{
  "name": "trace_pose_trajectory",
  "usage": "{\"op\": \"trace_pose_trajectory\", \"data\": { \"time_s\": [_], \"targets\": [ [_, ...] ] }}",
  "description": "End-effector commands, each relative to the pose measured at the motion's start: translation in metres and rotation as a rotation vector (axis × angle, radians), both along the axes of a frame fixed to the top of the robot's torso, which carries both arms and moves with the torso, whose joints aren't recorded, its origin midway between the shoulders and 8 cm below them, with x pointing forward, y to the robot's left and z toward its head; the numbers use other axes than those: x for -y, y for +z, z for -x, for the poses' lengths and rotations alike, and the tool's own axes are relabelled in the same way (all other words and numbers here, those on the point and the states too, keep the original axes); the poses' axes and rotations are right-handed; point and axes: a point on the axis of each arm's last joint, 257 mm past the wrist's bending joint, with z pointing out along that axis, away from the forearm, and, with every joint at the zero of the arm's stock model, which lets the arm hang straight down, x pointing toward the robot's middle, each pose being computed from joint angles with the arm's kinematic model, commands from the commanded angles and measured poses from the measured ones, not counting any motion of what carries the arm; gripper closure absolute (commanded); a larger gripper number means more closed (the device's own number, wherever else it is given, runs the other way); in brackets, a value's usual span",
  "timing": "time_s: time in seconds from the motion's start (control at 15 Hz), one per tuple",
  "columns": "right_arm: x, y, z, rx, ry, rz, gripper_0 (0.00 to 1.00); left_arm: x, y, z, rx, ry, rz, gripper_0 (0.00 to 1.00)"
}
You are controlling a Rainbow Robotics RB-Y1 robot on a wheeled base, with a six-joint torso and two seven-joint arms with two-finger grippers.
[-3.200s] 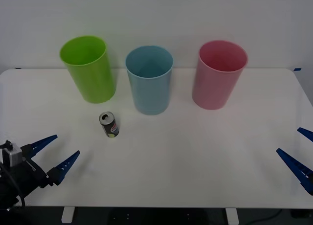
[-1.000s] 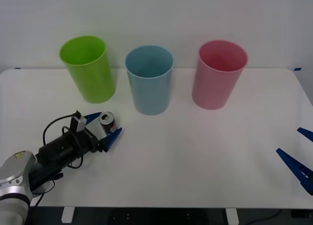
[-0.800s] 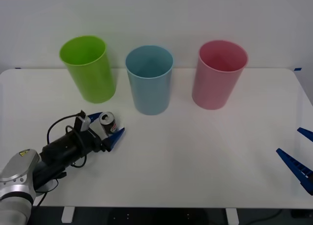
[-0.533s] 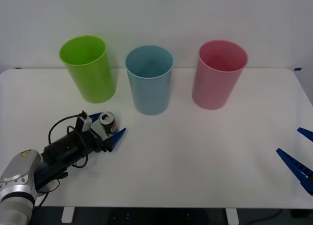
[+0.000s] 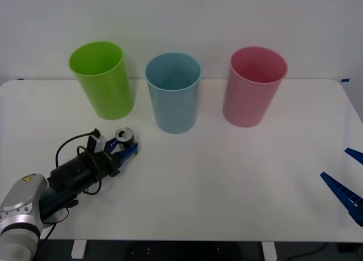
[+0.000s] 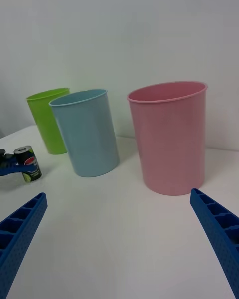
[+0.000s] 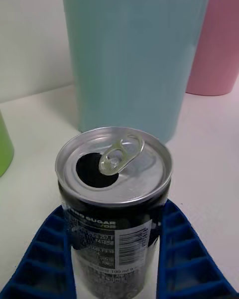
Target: Grasp the object on the table and drop it into the matching bin: aluminum can to the light blue bin, PET bottle to the pink bin.
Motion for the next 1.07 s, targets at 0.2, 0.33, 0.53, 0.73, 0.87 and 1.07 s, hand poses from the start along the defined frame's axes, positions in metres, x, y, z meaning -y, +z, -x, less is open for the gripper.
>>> {"op": "trace_pose_trajectory", "data": {
  "time_s": [0.2,0.33,0.53,0.73,0.87,1.07],
  "targets": [
    [0.0,0.0,0.0,0.0,0.0,0.0,0.0,0.0,0.0,0.0,-0.003,0.001,0.003,1.0],
    [0.0,0.0,0.0,0.0,0.0,0.0,0.0,-0.001,0.002,0.001,-0.004,0.002,0.017,1.0],
    [0.0,0.0,0.0,0.0,0.0,0.0,0.0,-0.004,0.012,0.003,0.009,-0.022,0.038,1.0],
    [0.0,0.0,0.0,0.0,0.0,0.0,0.0,-0.004,0.029,0.005,0.031,-0.037,0.081,1.0],
    [0.0,0.0,0.0,0.0,0.0,0.0,0.0,-0.013,0.039,0.005,0.053,-0.032,0.086,1.0],
    [0.0,0.0,0.0,0.0,0.0,0.0,0.0,-0.039,0.063,0.014,0.098,-0.007,0.097,1.0]
  ]
}}
